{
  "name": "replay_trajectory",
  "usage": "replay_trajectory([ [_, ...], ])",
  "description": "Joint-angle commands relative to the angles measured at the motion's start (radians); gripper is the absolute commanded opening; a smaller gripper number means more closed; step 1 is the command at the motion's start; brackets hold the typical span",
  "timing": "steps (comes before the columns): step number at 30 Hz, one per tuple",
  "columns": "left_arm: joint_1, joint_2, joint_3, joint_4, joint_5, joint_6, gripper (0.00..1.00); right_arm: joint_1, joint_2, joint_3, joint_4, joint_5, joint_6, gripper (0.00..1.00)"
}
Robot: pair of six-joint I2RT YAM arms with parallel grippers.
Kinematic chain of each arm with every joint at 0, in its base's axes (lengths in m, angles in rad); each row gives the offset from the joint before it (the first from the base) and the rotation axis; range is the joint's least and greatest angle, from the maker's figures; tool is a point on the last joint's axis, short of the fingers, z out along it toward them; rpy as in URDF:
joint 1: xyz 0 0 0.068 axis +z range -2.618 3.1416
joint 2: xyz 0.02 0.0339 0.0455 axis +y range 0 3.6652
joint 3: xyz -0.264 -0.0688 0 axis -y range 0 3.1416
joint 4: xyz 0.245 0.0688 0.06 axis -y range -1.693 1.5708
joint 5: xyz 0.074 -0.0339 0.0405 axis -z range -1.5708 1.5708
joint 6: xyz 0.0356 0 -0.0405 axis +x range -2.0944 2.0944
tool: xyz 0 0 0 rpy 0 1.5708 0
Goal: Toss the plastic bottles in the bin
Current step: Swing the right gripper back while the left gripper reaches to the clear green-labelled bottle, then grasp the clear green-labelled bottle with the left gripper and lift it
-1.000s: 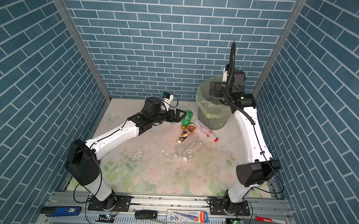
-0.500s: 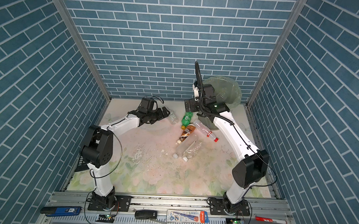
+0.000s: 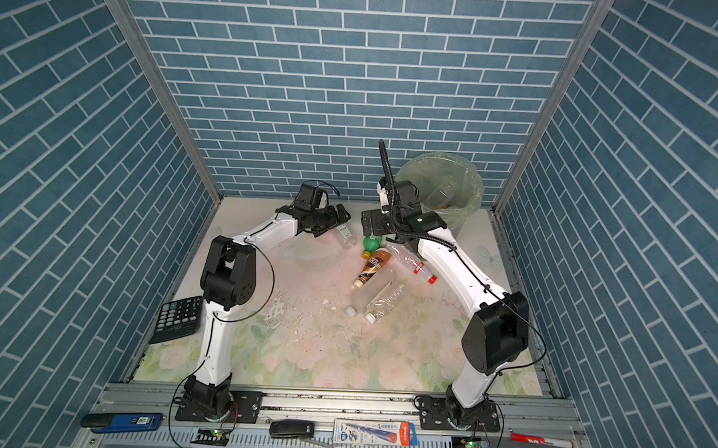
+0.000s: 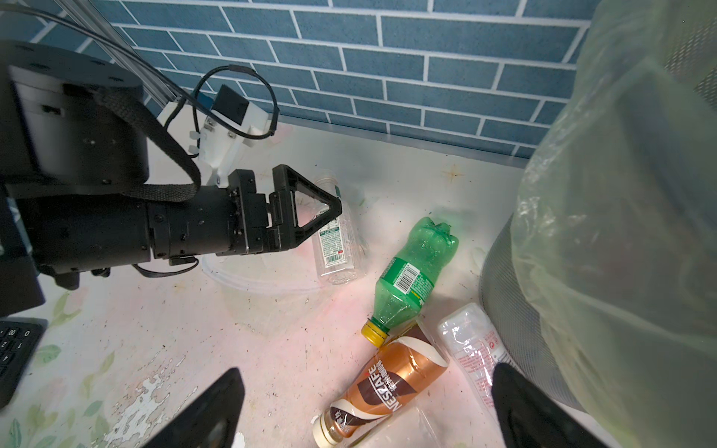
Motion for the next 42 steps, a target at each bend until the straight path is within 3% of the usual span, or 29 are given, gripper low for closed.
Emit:
replay_trajectory([
  [1,-0.012,0.043,0.066,-0.164,-0.041,0.072,0.99,0.000,-0.046,-0.029,0.030,0.018,0.019,0.99],
  [12,-0.046,0.125,0.177,-0.285,-0.090,0.170,0.99,0.000,-0.046,-0.041,0.037,0.011,0.020,0.99],
  [22,-0.056,0.135,0.200,-0.365,-0.143,0.246,0.90,0.000,-0.063,-0.067,0.048,0.006,0.026,0.99],
  [34,-0.056,0.094,0.139,-0.321,-0.135,0.307,0.86,0.000,-0.083,-0.100,0.072,-0.006,0.044,0.99],
  [42,-0.057,0.098,0.134,-0.291,-0.141,0.309,0.74,0.000,-0.103,-0.119,0.073,0.000,0.046,0.99],
])
